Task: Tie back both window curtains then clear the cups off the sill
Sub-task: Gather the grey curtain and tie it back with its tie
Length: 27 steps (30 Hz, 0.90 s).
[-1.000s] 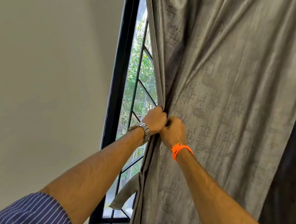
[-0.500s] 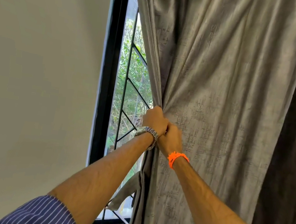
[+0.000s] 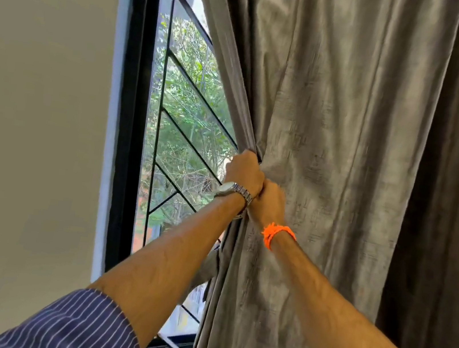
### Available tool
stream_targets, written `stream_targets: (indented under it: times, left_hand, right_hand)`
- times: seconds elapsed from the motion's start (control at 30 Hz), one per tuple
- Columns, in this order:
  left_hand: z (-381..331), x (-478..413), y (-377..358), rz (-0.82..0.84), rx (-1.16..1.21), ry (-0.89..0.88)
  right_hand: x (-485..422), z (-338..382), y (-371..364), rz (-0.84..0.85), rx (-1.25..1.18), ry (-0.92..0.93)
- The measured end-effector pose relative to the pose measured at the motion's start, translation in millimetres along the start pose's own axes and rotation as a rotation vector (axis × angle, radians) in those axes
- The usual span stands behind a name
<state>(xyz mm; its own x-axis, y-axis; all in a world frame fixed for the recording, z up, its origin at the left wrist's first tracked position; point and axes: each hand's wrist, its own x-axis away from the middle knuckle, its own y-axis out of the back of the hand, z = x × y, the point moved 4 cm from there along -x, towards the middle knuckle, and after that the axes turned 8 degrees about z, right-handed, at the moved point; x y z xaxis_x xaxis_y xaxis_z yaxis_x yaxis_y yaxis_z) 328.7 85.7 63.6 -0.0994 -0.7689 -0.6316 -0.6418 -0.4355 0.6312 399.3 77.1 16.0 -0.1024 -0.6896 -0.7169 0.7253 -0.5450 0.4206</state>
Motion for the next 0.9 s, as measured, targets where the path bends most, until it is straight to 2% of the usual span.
stream_targets:
  times: [0.5,0.63,0.73,0.8,0.9]
  left_hand:
    - [-86.9,-26.9,-78.4,0.033,0.048,-0.076]
    - [-96.7,-29.1,-85.9,0.037,0.037,-0.076]
    - [-80.2,-30.2,-80.1,0.015,-0.003,-0.053]
    - [-63.7,-28.7,-74.7,0.002,-0.033,-0.027]
    - [-37.3,-24.1,-65.8,0.006,-0.060,0.026]
  right_hand:
    - [-22.6,-91.2,80.8,-0.103,-0.046,-0.018]
    - [-23.4,-99.8,90.6,-0.041,-0.026,-0.029]
    - [-20.1,-95.7,85.5,0.014,0.071,0.054]
    - [-12.6,-90.8,84.5,-0.038,0.092,0.147]
    - [-0.2,-77.7,90.8,-0.228,0.092,0.262]
